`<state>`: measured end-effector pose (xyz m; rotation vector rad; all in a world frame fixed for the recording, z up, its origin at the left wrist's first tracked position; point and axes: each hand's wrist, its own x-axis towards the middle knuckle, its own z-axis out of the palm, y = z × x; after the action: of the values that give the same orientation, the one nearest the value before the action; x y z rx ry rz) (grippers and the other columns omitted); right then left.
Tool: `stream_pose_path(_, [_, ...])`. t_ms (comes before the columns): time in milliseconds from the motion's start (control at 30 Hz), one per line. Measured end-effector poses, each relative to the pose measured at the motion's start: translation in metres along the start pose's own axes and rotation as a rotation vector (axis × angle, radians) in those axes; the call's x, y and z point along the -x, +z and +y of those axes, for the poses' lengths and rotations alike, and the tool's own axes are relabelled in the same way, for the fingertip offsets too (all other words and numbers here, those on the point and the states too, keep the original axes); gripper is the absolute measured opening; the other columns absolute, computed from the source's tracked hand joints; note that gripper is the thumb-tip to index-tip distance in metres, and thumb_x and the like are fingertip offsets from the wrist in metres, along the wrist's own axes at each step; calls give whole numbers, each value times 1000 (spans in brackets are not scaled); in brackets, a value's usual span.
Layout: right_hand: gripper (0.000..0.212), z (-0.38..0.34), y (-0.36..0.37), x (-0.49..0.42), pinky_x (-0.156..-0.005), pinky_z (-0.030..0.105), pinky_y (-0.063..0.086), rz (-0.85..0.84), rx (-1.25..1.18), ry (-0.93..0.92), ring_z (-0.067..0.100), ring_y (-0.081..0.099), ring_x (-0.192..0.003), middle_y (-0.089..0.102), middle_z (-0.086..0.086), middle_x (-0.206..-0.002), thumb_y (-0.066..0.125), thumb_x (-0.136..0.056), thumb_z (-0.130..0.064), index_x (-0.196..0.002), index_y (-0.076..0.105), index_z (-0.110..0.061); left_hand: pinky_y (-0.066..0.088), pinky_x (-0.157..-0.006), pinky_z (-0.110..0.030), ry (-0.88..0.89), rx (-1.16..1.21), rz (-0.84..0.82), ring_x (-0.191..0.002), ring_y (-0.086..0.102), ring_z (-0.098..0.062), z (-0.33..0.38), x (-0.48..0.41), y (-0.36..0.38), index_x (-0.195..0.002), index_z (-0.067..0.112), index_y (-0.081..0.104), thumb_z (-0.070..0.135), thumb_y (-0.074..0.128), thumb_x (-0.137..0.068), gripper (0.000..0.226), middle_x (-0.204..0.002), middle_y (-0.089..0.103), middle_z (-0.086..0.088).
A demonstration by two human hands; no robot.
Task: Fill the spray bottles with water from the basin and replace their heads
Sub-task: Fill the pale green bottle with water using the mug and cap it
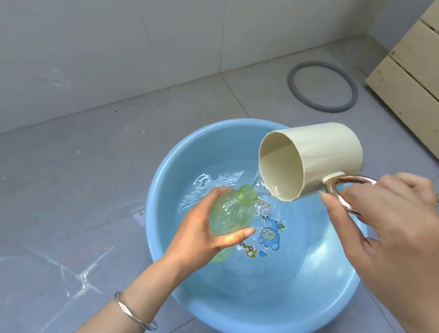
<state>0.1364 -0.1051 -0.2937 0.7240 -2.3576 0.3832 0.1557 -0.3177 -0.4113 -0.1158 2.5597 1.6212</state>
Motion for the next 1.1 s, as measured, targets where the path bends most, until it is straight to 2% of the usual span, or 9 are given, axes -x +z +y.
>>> stream_pose_path(133, [38, 0, 0, 3, -75, 28, 26, 12, 22, -34, 20, 36, -60, 45, 3, -50, 54, -94, -19, -59, 54, -6, 32, -93, -3, -7, 1, 8, -113, 49, 13, 1, 1, -2, -117, 46, 44, 57, 76, -65, 62, -119, 54, 32])
stream_pose_path(233, [40, -1, 0, 2, -75, 28, 26, 24, 38, -62, 22, 36, -60, 43, 4, -49, 53, -95, -19, -57, 52, -6, 33, -92, -3, -18, 10, 9, -113, 50, 12, 1, 1, -1, -116, 47, 45, 58, 76, -64, 62, -118, 55, 31])
stream_pose_path(333, [41, -1, -1, 0, -72, 31, 29, 31, 76, -113, 28, 44, -49, 42, 4, -48, 54, -95, -18, -56, 53, -6, 33, -93, -3, -15, 2, 8, -114, 49, 13, 0, 1, 0, -115, 50, 44, 61, 78, -64, 61, -119, 54, 34])
stream_pose_path(467, [39, -4, -2, -2, -70, 32, 29, 45, 127, -172, 24, 37, -55, 39, 3, -48, 56, -94, -17, -56, 52, -8, 33, -94, -4, -19, -6, 13, -114, 49, 13, -2, 1, 0, -111, 55, 43, 64, 74, -63, 58, -118, 52, 37])
stream_pose_path(667, [36, -4, 0, 1, -70, 32, 28, 54, 207, -232, 27, 44, -45, 40, 1, -49, 58, -93, -17, -57, 54, -10, 33, -95, -4, -20, 4, 6, -115, 48, 14, -3, 2, 0, -112, 54, 43, 66, 73, -62, 59, -119, 52, 37])
stream_pose_path(867, [37, -4, 1, 1, -69, 32, 28, 56, 197, -233, 27, 45, -44, 41, 1, -48, 57, -94, -17, -57, 55, -9, 39, -98, -15, -19, 13, 11, -115, 52, 7, -5, 2, 2, -118, 45, 46, 70, 71, -60, 68, -119, 56, 29])
stream_pose_path(967, [40, -4, 3, 2, -69, 32, 27, 55, 154, -210, 27, 46, -43, 44, 2, -47, 56, -94, -18, -56, 55, -8, 36, -98, -10, -19, 9, 18, -116, 50, 9, -4, 2, 1, -117, 47, 45, 71, 70, -59, 67, -119, 55, 32])
stream_pose_path(1033, [41, -2, 4, 4, -70, 32, 27, 53, 100, -160, 27, 47, -44, 46, 3, -47, 55, -95, -19, -56, 56, -7, 35, -97, -9, -18, 12, 20, -116, 50, 10, -3, 2, 0, -116, 47, 45, 70, 70, -60, 66, -119, 55, 33])
stream_pose_path(1100, [40, 1, 7, 6, -74, 29, 27, 39, 30, -75, 25, 46, -51, 50, 0, -50, 54, -95, -21, -58, 58, -6, 38, -98, -15, -18, 19, 20, -115, 52, 6, -4, 2, 0, -118, 45, 47, 69, 72, -61, 67, -118, 57, 30])
